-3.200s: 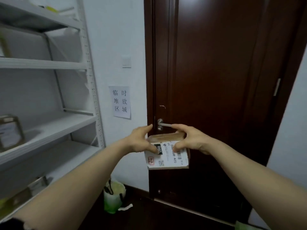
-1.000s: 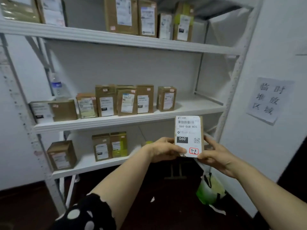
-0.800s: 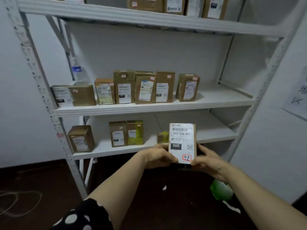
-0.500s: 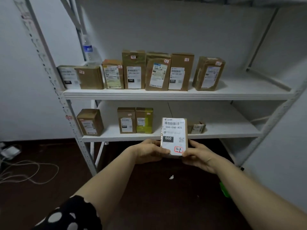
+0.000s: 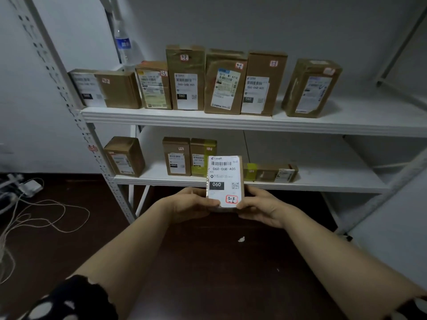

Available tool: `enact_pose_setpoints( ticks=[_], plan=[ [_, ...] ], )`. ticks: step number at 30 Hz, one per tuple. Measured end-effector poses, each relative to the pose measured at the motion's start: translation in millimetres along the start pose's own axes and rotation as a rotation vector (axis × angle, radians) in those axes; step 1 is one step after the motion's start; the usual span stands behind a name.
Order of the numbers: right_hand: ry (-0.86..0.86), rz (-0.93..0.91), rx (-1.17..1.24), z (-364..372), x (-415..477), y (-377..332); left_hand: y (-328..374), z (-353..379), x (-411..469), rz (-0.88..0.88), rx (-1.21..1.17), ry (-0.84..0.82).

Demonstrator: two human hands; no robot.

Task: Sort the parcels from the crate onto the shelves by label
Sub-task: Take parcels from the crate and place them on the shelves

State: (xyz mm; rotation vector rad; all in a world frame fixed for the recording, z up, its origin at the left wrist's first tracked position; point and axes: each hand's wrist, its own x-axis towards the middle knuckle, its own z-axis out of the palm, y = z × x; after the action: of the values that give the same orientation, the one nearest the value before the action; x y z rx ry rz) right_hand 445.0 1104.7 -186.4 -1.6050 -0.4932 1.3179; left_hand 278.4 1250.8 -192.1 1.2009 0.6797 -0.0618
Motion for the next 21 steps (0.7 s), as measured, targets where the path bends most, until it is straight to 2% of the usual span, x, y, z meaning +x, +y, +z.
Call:
enact_pose_setpoints(
  ticks=[10, 15, 18, 21],
  plan=[
    [-0.010, 0.035, 0.017, 48.9, 54.7, -17.3, 9.1, -77.2, 10.0, -0.002, -0.037, -0.035],
    [0.125, 0.001, 0.128, 74.4, 90.1, -34.7, 10.6, -127.9, 12.1, -0.013, -0.026, -0.087],
    [0.160, -0.048, 0.115, 88.2, 109.8, -51.4, 11.4, -154.1, 6.5, 0.017, 0.075, -0.099],
    [0.117, -0.046, 0.056, 106.5, 125.9, -65.8, 10.6, -179.7, -2.4, 0.015, 0.141, -0.097]
  ],
)
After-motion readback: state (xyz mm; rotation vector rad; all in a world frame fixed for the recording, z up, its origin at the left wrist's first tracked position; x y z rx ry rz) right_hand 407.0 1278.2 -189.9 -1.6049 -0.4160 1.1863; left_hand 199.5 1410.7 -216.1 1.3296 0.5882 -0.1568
